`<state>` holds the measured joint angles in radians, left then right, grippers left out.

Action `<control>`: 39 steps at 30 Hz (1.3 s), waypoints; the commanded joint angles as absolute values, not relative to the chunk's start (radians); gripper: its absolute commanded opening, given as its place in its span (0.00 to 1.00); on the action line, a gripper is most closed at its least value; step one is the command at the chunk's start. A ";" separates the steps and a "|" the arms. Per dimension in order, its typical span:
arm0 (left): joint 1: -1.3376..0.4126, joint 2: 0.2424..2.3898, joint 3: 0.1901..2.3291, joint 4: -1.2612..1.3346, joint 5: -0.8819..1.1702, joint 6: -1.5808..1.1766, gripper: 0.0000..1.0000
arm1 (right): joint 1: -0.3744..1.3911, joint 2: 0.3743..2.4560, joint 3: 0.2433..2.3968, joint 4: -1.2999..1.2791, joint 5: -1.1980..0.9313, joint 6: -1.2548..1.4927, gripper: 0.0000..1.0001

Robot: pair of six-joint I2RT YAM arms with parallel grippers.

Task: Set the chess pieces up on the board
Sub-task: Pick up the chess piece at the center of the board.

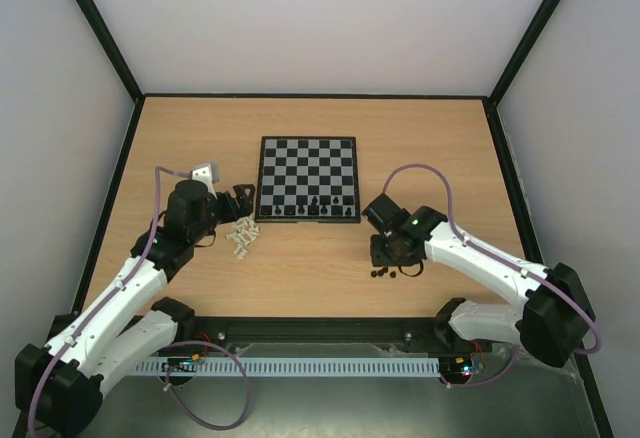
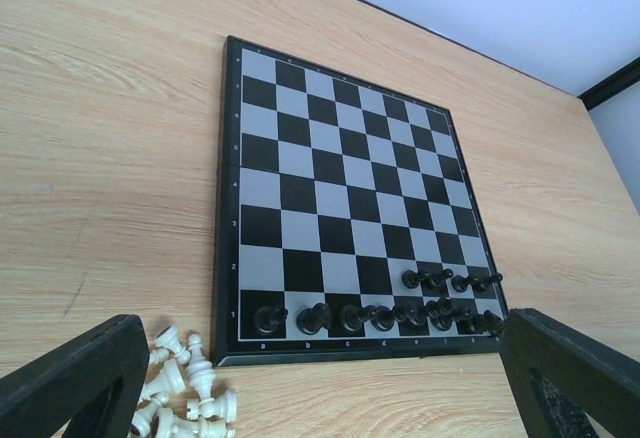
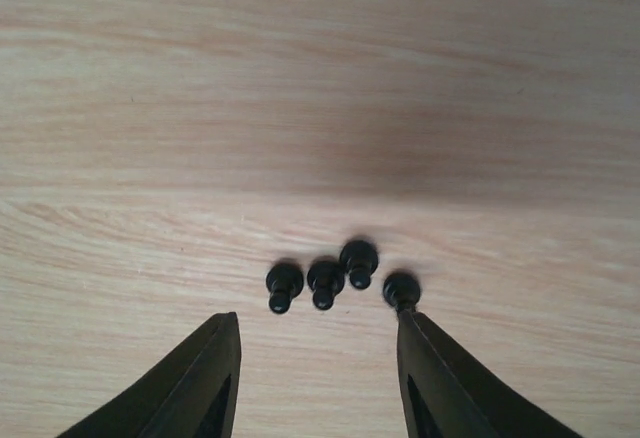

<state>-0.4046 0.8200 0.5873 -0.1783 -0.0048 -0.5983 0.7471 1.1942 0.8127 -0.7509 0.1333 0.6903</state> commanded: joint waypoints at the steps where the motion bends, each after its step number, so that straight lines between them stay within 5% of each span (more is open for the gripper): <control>1: -0.399 0.824 0.581 -0.159 -0.010 -0.613 0.99 | 0.804 1.213 0.763 -0.726 0.079 0.744 0.43; 35: -0.399 0.842 0.568 -0.158 -0.049 -0.604 0.99 | 0.873 1.435 0.751 -0.665 0.124 0.755 0.26; 39: -0.399 0.843 0.568 -0.158 -0.049 -0.603 0.99 | 0.872 1.446 0.752 -0.663 0.124 0.754 0.16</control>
